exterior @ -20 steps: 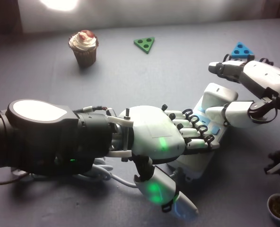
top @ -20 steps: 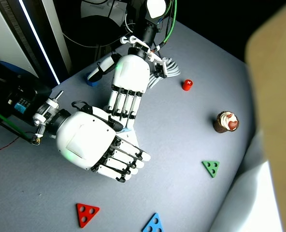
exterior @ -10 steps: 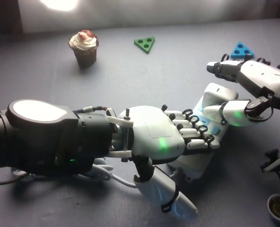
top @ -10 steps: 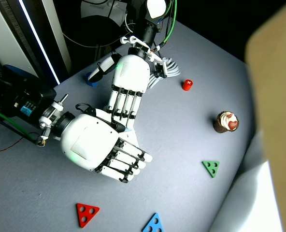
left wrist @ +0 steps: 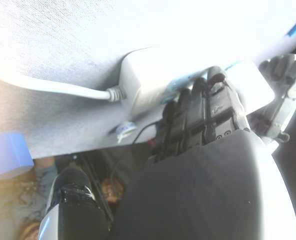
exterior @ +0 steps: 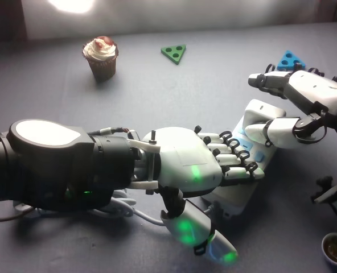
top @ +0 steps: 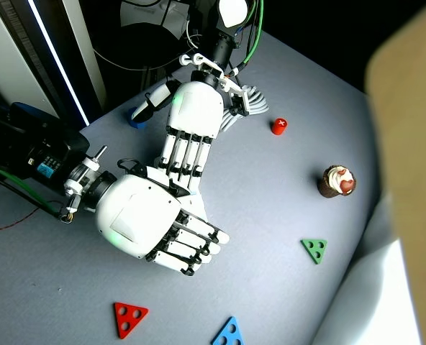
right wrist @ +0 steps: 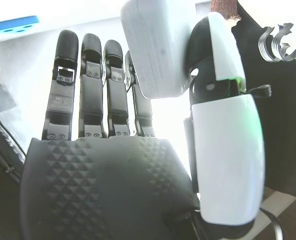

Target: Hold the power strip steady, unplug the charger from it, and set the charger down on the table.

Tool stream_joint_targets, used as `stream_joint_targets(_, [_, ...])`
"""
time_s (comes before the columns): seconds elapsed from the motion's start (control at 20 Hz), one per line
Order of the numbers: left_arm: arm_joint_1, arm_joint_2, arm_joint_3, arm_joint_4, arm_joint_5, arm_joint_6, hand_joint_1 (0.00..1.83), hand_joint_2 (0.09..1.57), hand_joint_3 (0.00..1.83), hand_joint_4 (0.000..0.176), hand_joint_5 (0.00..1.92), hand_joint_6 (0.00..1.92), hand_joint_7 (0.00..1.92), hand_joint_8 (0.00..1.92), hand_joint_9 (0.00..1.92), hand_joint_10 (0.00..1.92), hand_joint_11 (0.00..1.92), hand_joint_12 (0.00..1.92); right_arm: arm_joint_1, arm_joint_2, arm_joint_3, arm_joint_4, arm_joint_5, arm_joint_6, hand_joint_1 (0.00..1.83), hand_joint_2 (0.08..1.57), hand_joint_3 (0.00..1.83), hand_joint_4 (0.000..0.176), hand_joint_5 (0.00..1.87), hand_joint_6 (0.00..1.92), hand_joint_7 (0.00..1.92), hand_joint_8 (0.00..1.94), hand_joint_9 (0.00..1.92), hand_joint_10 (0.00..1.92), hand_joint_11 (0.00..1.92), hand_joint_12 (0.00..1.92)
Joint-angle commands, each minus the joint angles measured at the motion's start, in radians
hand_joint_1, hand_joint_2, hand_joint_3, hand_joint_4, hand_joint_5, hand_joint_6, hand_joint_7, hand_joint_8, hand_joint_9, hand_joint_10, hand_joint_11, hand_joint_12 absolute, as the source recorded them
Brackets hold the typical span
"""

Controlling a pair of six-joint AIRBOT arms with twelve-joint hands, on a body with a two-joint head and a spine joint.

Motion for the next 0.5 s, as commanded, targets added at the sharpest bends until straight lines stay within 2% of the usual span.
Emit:
stream_joint_targets(0.0, [0.006, -0.011, 0.001, -0.004, -0.028, -0.004, 0.00, 0.95, 0.00, 0.000, 0.04, 0.01, 0.06, 0.00, 0.06, 0.00, 0.03, 0.10, 0.012, 0.010, 0.001, -0.043, 0.089, 0.010, 1.00, 1.08, 0.00, 0.000, 0.38, 0.01, 0.41, 0.00, 0.43, 0.00, 0.18, 0.66])
stream_joint_targets(0.3, [0.006, -0.010, 0.001, -0.004, -0.029, -0.004, 0.00, 0.95, 0.00, 0.000, 0.03, 0.00, 0.05, 0.00, 0.05, 0.00, 0.02, 0.09, 0.022, 0.014, -0.002, -0.043, 0.086, 0.014, 1.01, 1.07, 0.00, 0.000, 0.40, 0.01, 0.43, 0.01, 0.46, 0.01, 0.20, 0.68])
stream_joint_targets(0.4, [0.006, -0.010, 0.001, -0.004, -0.030, -0.004, 0.00, 0.95, 0.00, 0.000, 0.03, 0.00, 0.05, 0.00, 0.05, 0.00, 0.02, 0.09, 0.022, 0.015, -0.003, -0.044, 0.086, 0.015, 1.06, 1.07, 0.00, 0.000, 0.57, 0.01, 0.63, 0.01, 0.67, 0.02, 0.38, 0.71])
stream_joint_targets(0.45, [0.006, -0.009, 0.001, -0.004, -0.030, -0.004, 0.00, 0.95, 0.00, 0.000, 0.03, 0.00, 0.05, 0.00, 0.05, 0.00, 0.03, 0.09, 0.022, 0.015, -0.003, -0.044, 0.086, 0.016, 1.17, 1.07, 0.00, 0.000, 0.81, 0.02, 0.89, 0.03, 0.94, 0.05, 0.61, 0.81])
